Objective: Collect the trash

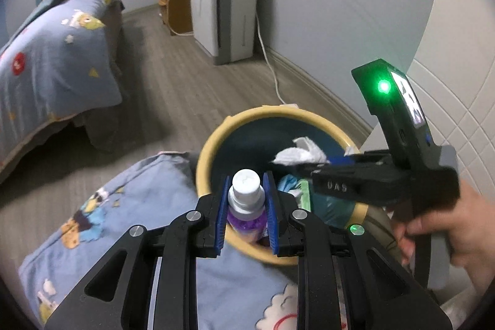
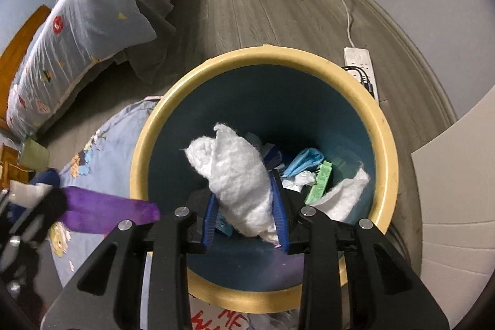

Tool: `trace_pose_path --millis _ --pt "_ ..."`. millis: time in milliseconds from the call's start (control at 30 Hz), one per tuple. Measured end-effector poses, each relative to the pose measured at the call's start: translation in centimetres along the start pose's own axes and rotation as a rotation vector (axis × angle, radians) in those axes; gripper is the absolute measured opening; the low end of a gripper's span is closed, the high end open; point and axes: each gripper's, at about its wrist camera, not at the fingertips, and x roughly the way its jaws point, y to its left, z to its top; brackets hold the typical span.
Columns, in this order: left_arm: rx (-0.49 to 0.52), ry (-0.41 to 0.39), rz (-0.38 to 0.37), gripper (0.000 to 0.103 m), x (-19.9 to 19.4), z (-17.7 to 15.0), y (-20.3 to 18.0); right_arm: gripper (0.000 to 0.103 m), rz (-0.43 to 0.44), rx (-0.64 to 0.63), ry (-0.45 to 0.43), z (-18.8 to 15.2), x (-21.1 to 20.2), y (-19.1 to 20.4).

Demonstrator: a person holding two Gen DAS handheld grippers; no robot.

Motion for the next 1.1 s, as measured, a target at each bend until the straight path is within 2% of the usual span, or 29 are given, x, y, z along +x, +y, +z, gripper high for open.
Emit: trace_pose_path --millis 33,67,100,167,233,267,300,433,500,567,667,767,833,900,967,1100 --pt "0.006 0.009 0.004 0.023 0.6 0.1 -0.1 0.041 0.009 0.008 -0.001 0.0 0.0 -0.2" --pt "0.008 0.016 0.002 0.023 1.1 0.2 -0.2 0.059 0.020 0.015 -0.006 0.0 0.0 -0.2" --pt "0.007 0.027 -0.006 0.023 1.7 0.1 -0.2 0.071 0.031 0.023 -0.012 0.1 0.0 -0.5" --pt "-0.001 0.040 -0.003 0.025 2.2 0.1 -0.5 0.072 0.051 0.040 -0.036 0.4 -0.4 -0.6" --pt "-0.028 0.026 -0.023 0.042 2.0 -0.2 0.0 0.075 0.050 0.047 -0.064 0.9 -0.5 -1.0" --pt "-0.040 0.011 -0.022 0.052 1.6 -0.3 0.2 0.079 0.049 0.053 -0.071 0.9 -0.7 -1.1" --pt "-0.057 -0.003 -0.024 0.058 1.3 -0.5 0.5 0.083 0.056 0.063 -0.076 0.9 -0.8 -1.2" --pt "-0.083 -0.004 -0.018 0.063 0.5 -1.0 1.3 0.087 0.034 0.080 -0.078 0.0 -2.0 -1.1" --pt "-0.085 -0.008 -0.006 0.083 -0.2 -1.3 1.2 0.092 0.023 0.063 -0.080 -0.3 -2.8 0.1" --pt "-0.091 -0.020 0.003 0.084 -2.1 -2.1 1.3 0.095 0.005 0.043 -0.115 -0.7 -4.8 1.3" --pt "-0.085 -0.030 0.004 0.095 -5.0 -3.2 1.1 0.096 -0.001 0.096 -0.152 -2.1 -8.1 2.8" --pt "-0.058 -0.047 0.066 0.096 -8.4 -4.5 0.9 0.097 -0.002 0.129 -0.201 -4.2 -11.0 5.2" --pt "-0.094 -0.048 0.078 0.097 -10.2 -5.6 1.5 0.097 -0.066 0.097 -0.224 -6.2 -12.6 6.5" --pt "-0.155 -0.071 0.064 0.098 -11.6 -7.2 2.6 0.097 -0.083 0.046 -0.214 -8.1 -13.5 7.9" --pt "-0.164 -0.087 0.072 0.098 -12.3 -8.6 3.1 0.097 -0.104 0.016 -0.230 -9.7 -14.7 8.8" --pt "-0.182 -0.036 0.114 0.098 -11.8 -9.7 3.4 0.097 -0.181 0.017 -0.304 -12.0 -17.5 8.7"
